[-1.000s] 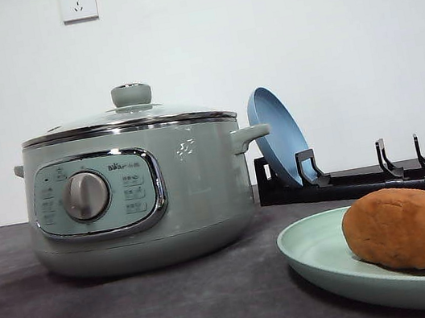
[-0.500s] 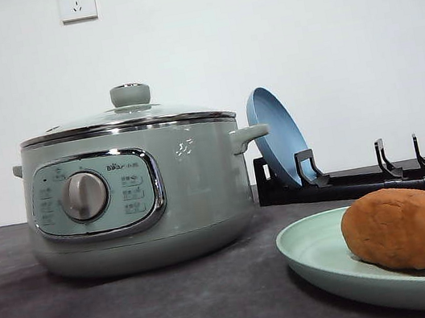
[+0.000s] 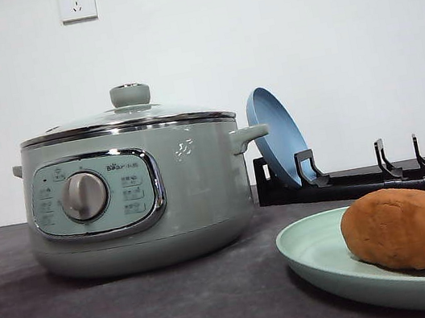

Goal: Transfer potato from steamer to green plate

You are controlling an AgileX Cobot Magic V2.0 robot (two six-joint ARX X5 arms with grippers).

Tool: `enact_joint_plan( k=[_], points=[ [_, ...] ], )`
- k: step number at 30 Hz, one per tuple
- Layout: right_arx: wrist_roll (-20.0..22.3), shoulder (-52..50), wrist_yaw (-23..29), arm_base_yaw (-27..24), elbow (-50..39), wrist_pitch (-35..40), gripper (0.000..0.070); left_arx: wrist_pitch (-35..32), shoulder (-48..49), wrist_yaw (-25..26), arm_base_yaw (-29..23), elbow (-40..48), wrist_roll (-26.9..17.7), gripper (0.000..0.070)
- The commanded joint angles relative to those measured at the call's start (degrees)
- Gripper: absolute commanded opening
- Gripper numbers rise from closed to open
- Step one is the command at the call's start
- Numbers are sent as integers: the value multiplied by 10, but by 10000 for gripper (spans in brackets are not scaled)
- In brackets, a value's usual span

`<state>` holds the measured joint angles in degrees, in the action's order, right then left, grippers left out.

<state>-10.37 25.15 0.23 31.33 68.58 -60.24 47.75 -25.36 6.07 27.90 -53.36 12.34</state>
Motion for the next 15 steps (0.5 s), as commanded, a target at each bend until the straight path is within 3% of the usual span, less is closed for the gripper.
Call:
enact_joint_plan(
  k=[1,7,10,15],
  points=[
    [1,2,0,2,8,9,15,-7,-3,-1,2,-8,-7,0],
    [1,2,0,3,8,11,15,-12,8,-1,0,0,-7,0],
    [1,2,0,2,8,11,15,-25,29,1,-35,19,-7,0],
    [1,2,0,3,8,11,15,-182,99,8,-152,153,-7,0]
  ],
)
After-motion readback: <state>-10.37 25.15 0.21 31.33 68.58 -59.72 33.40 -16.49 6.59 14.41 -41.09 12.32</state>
